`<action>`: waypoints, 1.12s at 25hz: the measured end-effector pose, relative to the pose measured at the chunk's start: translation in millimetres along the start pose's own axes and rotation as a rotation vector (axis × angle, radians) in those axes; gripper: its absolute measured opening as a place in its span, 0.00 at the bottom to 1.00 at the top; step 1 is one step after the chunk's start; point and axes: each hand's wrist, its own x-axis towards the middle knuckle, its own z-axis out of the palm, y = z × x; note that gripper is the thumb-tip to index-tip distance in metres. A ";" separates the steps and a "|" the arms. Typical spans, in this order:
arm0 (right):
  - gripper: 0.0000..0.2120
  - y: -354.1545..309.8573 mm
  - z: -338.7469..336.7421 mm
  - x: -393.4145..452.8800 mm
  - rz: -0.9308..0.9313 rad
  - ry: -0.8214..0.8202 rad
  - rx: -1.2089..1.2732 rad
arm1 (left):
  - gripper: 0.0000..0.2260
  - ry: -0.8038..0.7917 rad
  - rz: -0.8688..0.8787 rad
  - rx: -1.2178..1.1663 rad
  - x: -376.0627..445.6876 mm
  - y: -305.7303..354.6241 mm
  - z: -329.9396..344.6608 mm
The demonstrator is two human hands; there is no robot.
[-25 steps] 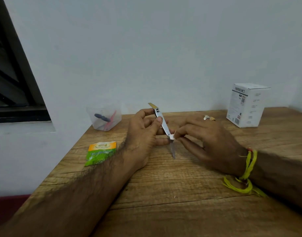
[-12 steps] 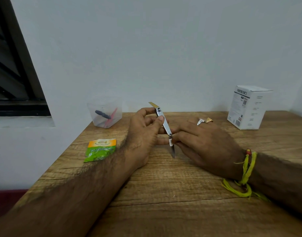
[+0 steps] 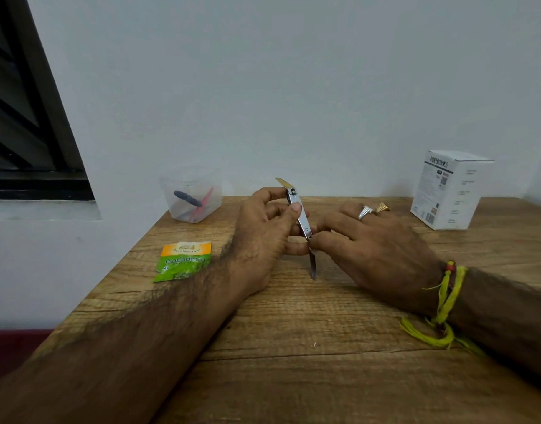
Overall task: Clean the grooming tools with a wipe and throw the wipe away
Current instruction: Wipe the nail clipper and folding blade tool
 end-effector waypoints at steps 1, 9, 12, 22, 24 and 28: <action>0.08 0.1 0.2 0.8 0.001 0.004 -0.013 | 0.10 0.000 0.001 -0.003 0.2 0.0 -0.3; 0.05 -4.8 -8.6 0.8 0.145 0.067 0.168 | 0.11 0.018 -0.001 0.023 -0.6 0.3 0.2; 0.11 -9.9 -9.8 3.8 0.131 -0.034 0.177 | 0.12 0.029 0.015 0.039 0.5 0.4 0.1; 0.05 -11.2 -9.9 5.9 0.040 -0.090 0.116 | 0.09 0.039 0.018 0.073 1.6 -2.1 -1.2; 0.06 -10.5 -9.5 5.1 0.017 -0.084 0.088 | 0.09 0.053 0.027 0.077 1.9 -2.7 -1.7; 0.09 -10.0 -6.4 4.9 -0.007 -0.072 0.079 | 0.10 0.067 0.029 0.071 3.9 -3.9 -2.1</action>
